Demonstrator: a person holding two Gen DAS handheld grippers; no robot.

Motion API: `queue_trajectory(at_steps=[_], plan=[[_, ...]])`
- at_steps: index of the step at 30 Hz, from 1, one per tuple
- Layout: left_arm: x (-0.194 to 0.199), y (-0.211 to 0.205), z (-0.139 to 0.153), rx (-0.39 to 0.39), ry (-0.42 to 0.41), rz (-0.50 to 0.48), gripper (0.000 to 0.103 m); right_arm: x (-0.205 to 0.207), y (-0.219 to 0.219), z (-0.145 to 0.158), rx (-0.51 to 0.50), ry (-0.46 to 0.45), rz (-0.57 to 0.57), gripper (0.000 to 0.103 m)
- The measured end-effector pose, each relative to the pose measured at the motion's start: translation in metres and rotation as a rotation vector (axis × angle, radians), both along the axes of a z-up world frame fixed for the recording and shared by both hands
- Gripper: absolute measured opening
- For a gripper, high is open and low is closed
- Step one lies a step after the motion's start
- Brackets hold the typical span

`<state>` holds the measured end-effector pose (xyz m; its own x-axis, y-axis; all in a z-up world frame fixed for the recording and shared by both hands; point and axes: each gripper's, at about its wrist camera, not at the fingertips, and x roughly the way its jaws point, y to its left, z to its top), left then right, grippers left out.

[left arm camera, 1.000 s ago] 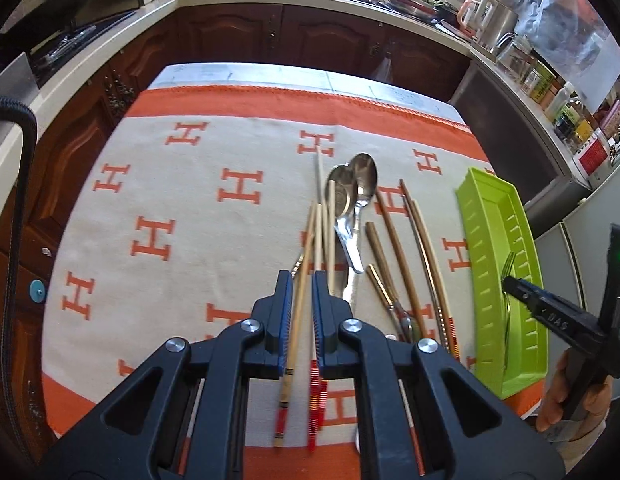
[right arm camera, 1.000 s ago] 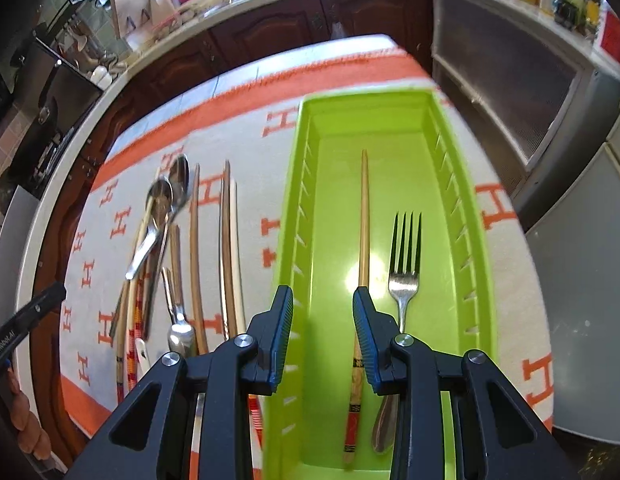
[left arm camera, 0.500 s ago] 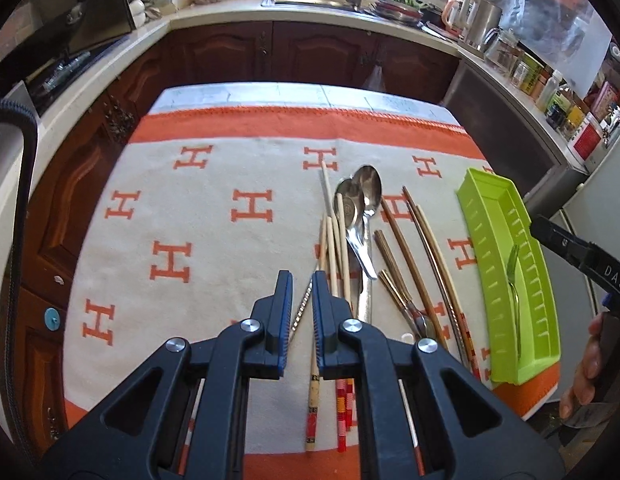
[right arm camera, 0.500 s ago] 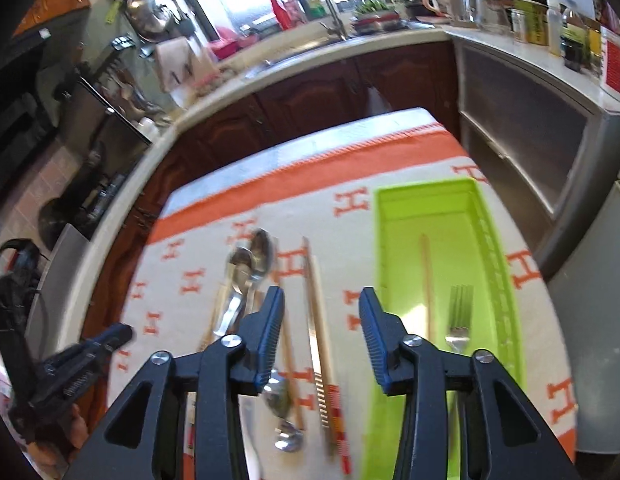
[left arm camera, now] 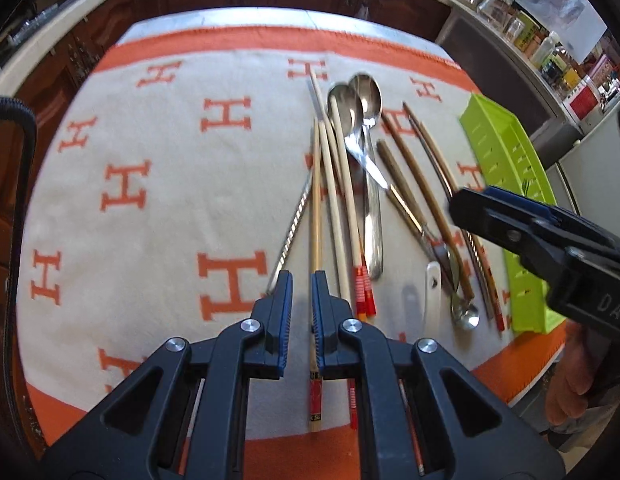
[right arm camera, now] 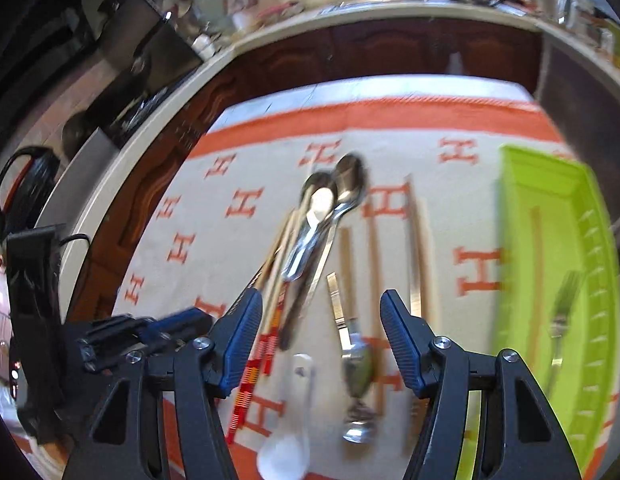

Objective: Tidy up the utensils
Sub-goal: 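Grasp a wooden chopstick with the left tool while the right tool grasps another chopstick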

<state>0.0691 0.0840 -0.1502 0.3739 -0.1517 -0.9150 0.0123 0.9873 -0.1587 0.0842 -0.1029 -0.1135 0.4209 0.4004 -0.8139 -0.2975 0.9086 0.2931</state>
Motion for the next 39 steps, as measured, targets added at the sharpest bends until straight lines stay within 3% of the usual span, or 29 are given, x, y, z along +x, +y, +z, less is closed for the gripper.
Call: queue_trajectory(at_steps=[6, 14, 16, 18, 20, 27, 39], plan=[[-0.006, -0.003, -0.017, -0.049, 0.037, -0.031, 0.007, 0.015, 0.028, -0.048, 0.010, 0.102, 0.032, 0.039], [-0.004, 0.003, -0.019, -0.085, 0.041, -0.029, 0.007, 0.033, 0.061, -0.067, -0.021, 0.116, 0.060, 0.035], [-0.004, 0.003, -0.020, -0.088, 0.041, -0.032, 0.007, 0.035, 0.067, -0.067, -0.042, 0.106, 0.060, 0.030], [-0.003, 0.003, -0.021, -0.094, 0.045, -0.035, 0.007, 0.037, 0.071, -0.067, -0.059, 0.097, 0.063, 0.014], [-0.003, 0.002, -0.022, -0.095, 0.049, -0.036, 0.007, 0.038, 0.072, -0.068, -0.053, 0.110, 0.068, 0.009], [0.000, 0.004, -0.023, -0.111, 0.051, -0.023, 0.007, 0.040, 0.061, -0.068, -0.029, 0.116, 0.035, 0.006], [0.012, 0.001, -0.026, -0.112, 0.024, 0.023, 0.005, 0.021, 0.020, -0.036, 0.179, 0.124, 0.011, 0.006]])
